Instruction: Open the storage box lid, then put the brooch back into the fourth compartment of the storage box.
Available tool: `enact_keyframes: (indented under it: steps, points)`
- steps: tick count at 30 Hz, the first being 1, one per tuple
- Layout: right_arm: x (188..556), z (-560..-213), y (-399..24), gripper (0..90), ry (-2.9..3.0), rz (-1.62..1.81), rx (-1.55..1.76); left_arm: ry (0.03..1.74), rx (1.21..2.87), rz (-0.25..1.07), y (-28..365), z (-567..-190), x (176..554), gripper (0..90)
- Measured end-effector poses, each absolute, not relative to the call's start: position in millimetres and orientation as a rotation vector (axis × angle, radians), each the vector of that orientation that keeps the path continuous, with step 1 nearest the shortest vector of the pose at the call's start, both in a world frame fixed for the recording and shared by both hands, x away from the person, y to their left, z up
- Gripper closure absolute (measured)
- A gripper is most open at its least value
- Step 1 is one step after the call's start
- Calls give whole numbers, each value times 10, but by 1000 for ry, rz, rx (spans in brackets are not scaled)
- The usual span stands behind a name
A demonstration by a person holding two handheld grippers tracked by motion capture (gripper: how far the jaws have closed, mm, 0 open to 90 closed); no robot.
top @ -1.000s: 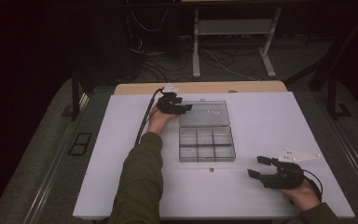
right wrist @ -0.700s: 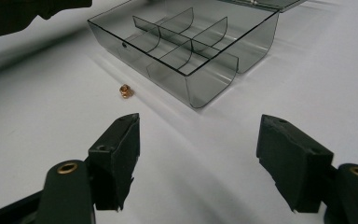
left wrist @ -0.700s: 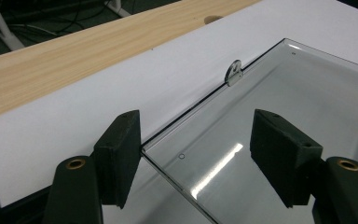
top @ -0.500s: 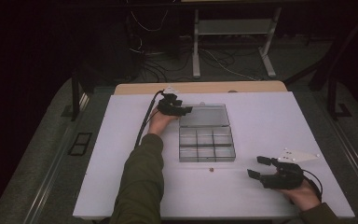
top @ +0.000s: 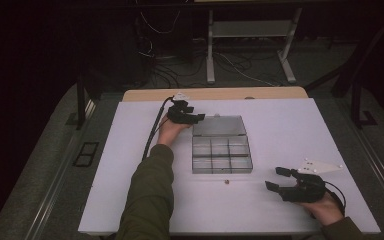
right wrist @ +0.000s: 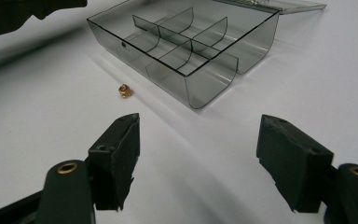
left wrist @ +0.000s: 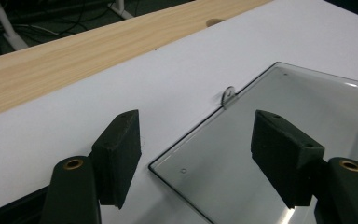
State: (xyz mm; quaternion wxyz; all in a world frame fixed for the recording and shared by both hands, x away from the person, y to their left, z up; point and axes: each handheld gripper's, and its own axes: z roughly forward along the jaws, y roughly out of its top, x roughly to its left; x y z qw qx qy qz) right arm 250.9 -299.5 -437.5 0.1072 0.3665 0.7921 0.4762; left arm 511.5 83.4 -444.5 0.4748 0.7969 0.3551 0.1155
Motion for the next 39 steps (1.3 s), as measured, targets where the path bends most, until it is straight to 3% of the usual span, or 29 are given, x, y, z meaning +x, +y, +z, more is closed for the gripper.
enact_keyframes:
  steps: [16,39]
  points:
    - [2518,-4382,-2983,297,2331,1382,1080,812,1931,297,948,-4137,4818,303]
    - [2504,-4382,-3012,296,2315,1389,1092,723,1976,284,1015,-4037,4010,127]
